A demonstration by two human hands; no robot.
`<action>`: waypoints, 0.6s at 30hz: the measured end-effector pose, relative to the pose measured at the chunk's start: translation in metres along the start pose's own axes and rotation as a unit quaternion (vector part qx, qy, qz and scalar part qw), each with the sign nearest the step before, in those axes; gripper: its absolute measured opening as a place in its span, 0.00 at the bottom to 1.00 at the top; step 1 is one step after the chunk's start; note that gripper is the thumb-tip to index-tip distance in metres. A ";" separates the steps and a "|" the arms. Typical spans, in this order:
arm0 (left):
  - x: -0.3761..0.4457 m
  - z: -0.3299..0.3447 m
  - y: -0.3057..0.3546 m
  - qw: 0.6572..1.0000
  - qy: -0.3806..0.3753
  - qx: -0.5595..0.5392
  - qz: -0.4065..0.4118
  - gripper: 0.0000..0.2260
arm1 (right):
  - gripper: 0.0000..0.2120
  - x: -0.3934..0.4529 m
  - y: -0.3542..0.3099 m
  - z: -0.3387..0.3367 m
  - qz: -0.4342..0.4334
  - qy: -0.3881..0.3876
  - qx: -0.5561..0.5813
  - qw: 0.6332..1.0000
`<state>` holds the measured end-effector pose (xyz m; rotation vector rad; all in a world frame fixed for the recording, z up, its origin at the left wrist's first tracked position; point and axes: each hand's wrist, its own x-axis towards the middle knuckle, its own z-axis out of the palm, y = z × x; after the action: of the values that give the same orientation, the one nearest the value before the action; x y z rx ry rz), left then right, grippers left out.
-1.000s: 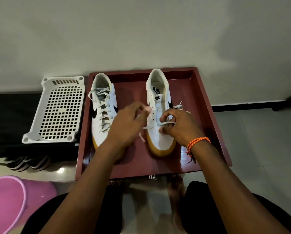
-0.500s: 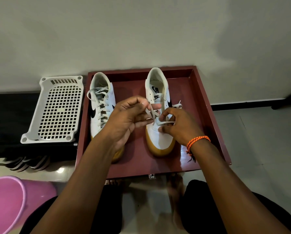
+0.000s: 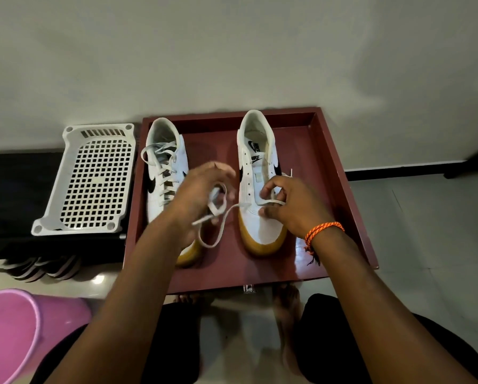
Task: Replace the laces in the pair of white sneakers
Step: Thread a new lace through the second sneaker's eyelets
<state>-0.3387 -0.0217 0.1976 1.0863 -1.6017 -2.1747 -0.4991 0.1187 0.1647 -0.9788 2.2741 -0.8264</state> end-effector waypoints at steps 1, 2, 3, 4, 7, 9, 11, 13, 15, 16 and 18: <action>0.002 0.005 -0.011 0.985 0.042 0.168 0.012 0.09 | 0.13 0.000 0.000 0.000 -0.002 0.001 -0.003 1.000; 0.003 0.010 -0.022 0.944 0.057 0.321 0.039 0.11 | 0.13 0.000 0.000 0.000 -0.003 0.001 -0.008 1.000; 0.004 0.015 -0.033 0.896 0.054 0.436 0.067 0.13 | 0.13 0.001 0.000 0.000 -0.002 -0.001 -0.011 1.000; 0.005 0.019 -0.040 0.867 0.050 0.487 0.090 0.13 | 0.13 0.000 0.000 -0.001 -0.001 -0.005 -0.012 1.000; 0.015 0.016 -0.044 0.868 0.066 0.468 0.154 0.08 | 0.09 0.000 -0.002 -0.003 0.000 -0.012 0.000 1.000; 0.019 0.011 -0.040 0.888 0.068 0.425 0.162 0.08 | 0.03 0.001 -0.003 -0.006 0.010 -0.019 0.058 0.998; 0.015 0.010 -0.033 0.958 0.036 0.262 0.109 0.10 | 0.08 0.003 -0.004 -0.013 0.026 -0.019 0.131 0.991; 0.010 0.011 -0.023 0.995 0.024 0.095 0.031 0.12 | 0.09 0.003 -0.005 -0.021 0.033 -0.004 0.169 0.985; 0.012 0.007 -0.019 0.997 0.055 0.043 -0.036 0.10 | 0.09 0.003 -0.006 -0.026 0.043 0.017 0.184 0.982; 0.014 0.007 -0.019 0.994 0.085 0.059 -0.034 0.09 | 0.09 0.003 -0.006 -0.027 0.043 0.027 0.180 0.982; 0.014 0.007 -0.027 0.952 0.170 0.241 0.081 0.05 | 0.08 0.002 -0.006 -0.026 0.029 0.034 0.167 0.985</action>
<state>-0.3472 -0.0149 0.1683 1.3134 -2.0122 -1.4250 -0.5144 0.1224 0.1863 -0.7363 2.1145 -1.1844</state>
